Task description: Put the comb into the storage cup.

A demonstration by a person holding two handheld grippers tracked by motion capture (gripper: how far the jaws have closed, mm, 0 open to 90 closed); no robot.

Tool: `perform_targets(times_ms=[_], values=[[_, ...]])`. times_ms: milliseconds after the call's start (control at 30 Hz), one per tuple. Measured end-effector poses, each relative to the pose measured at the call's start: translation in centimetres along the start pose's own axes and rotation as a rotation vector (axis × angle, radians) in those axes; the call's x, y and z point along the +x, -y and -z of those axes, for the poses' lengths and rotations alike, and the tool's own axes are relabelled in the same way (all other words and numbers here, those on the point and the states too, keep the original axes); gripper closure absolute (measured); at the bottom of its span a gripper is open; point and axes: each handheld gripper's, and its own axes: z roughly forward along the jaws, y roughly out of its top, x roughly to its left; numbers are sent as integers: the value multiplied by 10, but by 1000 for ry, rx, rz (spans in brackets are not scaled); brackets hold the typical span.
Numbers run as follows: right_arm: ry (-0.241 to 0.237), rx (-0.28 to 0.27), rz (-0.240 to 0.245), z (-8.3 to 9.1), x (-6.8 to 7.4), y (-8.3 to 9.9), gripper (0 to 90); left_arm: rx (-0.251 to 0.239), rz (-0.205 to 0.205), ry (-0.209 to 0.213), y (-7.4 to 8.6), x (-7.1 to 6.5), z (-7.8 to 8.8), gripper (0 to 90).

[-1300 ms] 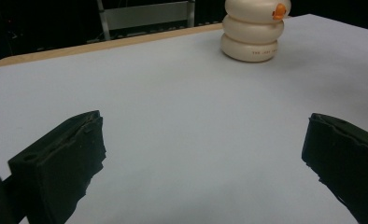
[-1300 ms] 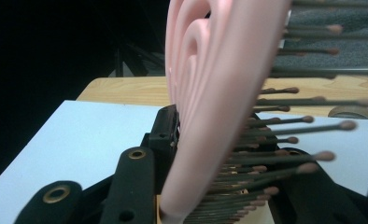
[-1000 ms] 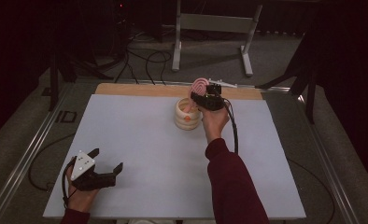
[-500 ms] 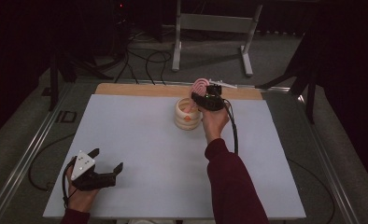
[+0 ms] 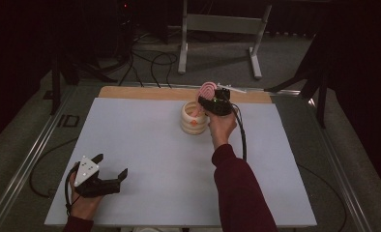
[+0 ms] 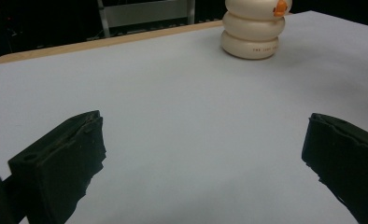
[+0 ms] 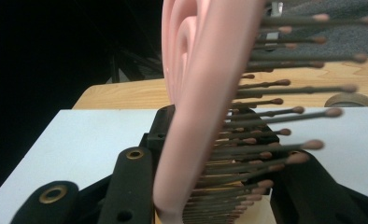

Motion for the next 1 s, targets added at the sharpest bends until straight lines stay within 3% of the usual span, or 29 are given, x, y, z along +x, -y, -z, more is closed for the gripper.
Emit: perform_targets(times_ms=[167,500,667,1000], values=[[-12,-3,-6,-1,0,0,619,4,-2,1,0,0,0,1],[9,-5,-4,-1,-3,0,619,5,-1,3,0,-1,-1,1],[23,5,39,0,-4,0,612,6,-1,3,0,0,-1,1],[39,13,65,2,-7,0,574,7,-2,3,0,-1,-1,1]])
